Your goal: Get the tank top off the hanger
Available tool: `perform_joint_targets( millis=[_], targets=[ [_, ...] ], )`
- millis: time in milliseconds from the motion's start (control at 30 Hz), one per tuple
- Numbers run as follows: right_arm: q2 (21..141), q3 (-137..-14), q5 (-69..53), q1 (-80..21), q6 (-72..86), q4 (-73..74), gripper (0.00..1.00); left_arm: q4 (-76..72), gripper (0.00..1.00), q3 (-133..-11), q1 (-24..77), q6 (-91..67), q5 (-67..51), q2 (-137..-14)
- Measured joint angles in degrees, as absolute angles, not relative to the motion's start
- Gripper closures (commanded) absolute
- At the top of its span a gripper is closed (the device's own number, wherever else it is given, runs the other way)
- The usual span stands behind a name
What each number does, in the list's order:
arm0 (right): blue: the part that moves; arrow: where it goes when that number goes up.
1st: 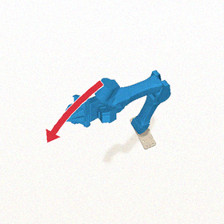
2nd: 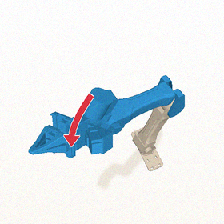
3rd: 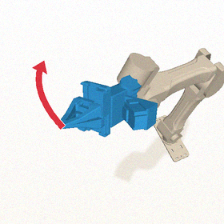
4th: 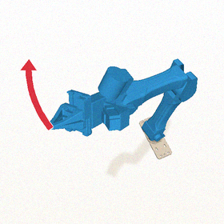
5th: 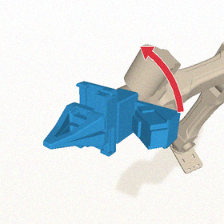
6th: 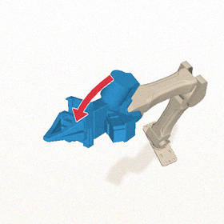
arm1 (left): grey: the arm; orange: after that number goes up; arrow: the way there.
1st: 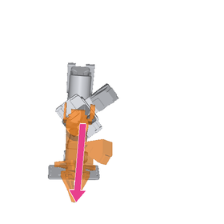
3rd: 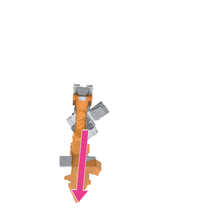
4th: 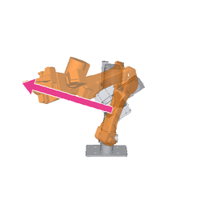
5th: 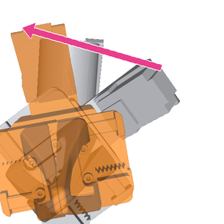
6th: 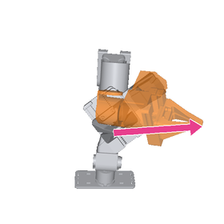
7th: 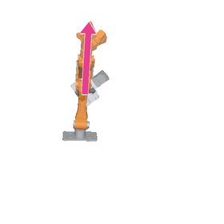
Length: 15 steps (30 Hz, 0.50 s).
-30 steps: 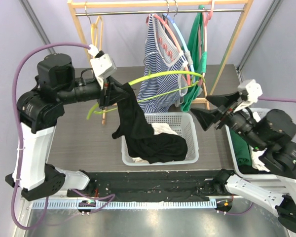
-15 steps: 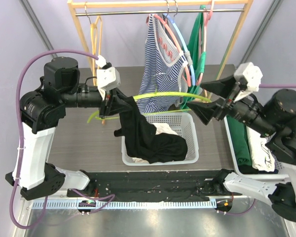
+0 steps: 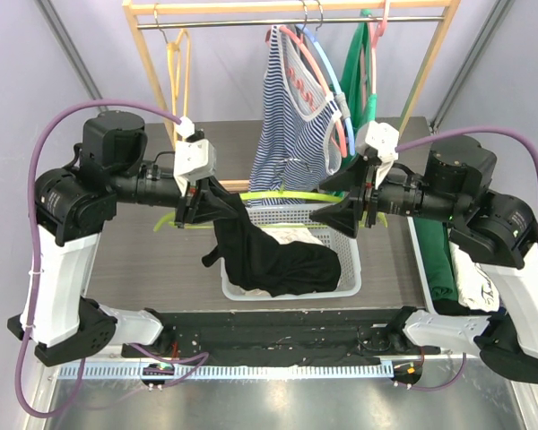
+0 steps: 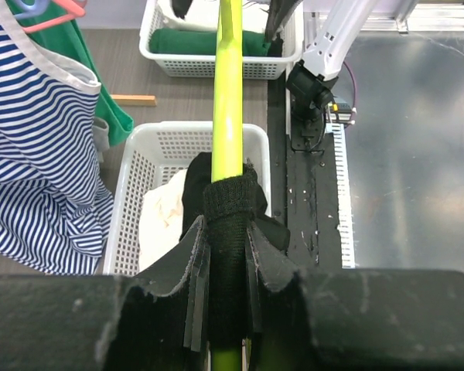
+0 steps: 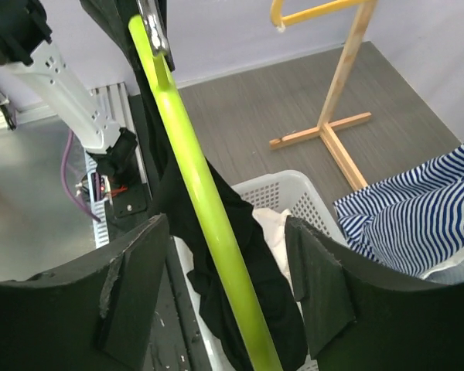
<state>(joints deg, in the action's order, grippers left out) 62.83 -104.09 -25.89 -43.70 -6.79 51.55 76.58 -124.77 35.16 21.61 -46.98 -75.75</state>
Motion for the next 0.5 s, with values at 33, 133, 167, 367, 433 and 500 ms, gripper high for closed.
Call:
perform_joint_targets(
  millis=[33,133,167,367,433,500],
  targets=[
    [63.0,-104.1,-26.3,-43.7,-7.1,51.9,0.59,76.8,1.00,-124.9,35.2,21.7,-47.1,-75.7],
    [63.0,-104.0,-27.4,-43.7,-7.8,52.6,0.94,77.1,1.00,-125.6,35.2,21.8,-47.6,-75.7],
    [62.8,-104.0,-28.8,-43.7,-7.8,52.8,0.99,77.1,0.99,-125.7,35.1,21.8,-47.0,-75.7],
    [60.0,-101.5,-29.2,-43.8,-7.0,51.6,0.99,75.4,0.28,-124.6,35.4,20.9,-46.2,-75.7],
    [57.9,-99.1,-28.1,-43.8,-6.1,51.0,0.99,73.5,0.01,-123.9,35.4,20.0,-45.6,-75.7],
    [55.4,-96.4,-26.3,-43.6,-5.2,50.8,0.99,71.5,0.00,-123.8,35.4,18.9,-44.7,-75.8]
  ],
)
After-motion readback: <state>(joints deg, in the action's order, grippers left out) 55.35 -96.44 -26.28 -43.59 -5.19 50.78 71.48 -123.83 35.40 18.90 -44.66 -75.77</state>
